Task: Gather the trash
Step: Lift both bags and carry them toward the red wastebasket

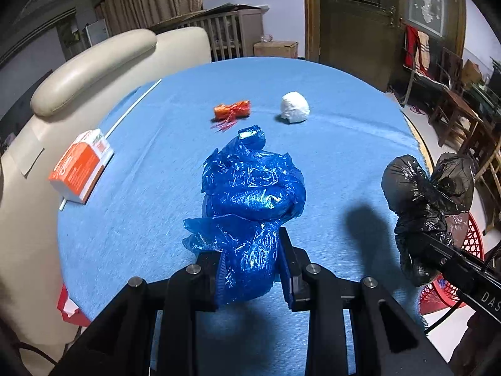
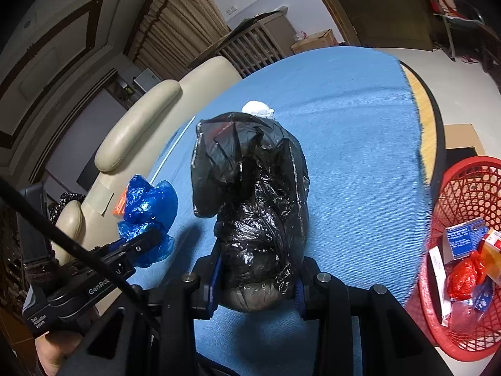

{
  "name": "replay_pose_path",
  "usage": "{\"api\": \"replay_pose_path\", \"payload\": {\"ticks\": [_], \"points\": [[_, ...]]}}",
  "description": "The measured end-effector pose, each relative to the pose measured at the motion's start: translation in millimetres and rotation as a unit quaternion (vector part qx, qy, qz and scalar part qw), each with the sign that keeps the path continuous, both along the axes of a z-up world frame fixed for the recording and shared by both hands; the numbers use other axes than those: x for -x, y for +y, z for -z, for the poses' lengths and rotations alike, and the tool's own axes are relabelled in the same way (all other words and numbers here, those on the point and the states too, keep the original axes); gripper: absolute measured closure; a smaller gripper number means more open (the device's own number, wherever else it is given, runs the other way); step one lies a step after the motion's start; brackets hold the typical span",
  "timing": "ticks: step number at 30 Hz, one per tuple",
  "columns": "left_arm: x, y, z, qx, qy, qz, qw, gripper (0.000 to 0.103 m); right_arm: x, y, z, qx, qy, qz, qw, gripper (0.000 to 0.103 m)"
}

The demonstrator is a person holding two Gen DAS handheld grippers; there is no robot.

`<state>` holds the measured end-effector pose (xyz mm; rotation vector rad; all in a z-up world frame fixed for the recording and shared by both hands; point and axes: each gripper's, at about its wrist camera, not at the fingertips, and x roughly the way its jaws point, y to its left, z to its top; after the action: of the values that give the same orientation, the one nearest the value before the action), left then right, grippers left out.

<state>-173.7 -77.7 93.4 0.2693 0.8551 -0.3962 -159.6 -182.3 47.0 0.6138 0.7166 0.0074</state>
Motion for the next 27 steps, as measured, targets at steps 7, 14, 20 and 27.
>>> {"api": "replay_pose_path", "payload": {"ticks": [7, 14, 20, 27], "points": [[5.1, -11.2, -2.2, -0.007, -0.005, 0.021, 0.9997, 0.073, 11.6, -8.7, 0.3, -0.007, -0.007, 0.013, 1.000, 0.065], [6.0, -11.4, -1.1, -0.012, -0.008, 0.039, 0.9991, 0.072, 29.2, -9.0, 0.4, -0.013, -0.010, 0.030, 0.999, 0.065], [7.2, -12.5, -0.7, -0.013, -0.010, 0.055, 0.9983, 0.072, 44.0, -9.0, -2.0, -0.017, -0.014, 0.050, 0.999, 0.065], [9.4, -14.9, -2.3, -0.012, -0.016, 0.071, 0.9973, 0.073, 61.1, -13.2, -4.7, -0.019, -0.017, 0.069, 0.997, 0.065]]}}
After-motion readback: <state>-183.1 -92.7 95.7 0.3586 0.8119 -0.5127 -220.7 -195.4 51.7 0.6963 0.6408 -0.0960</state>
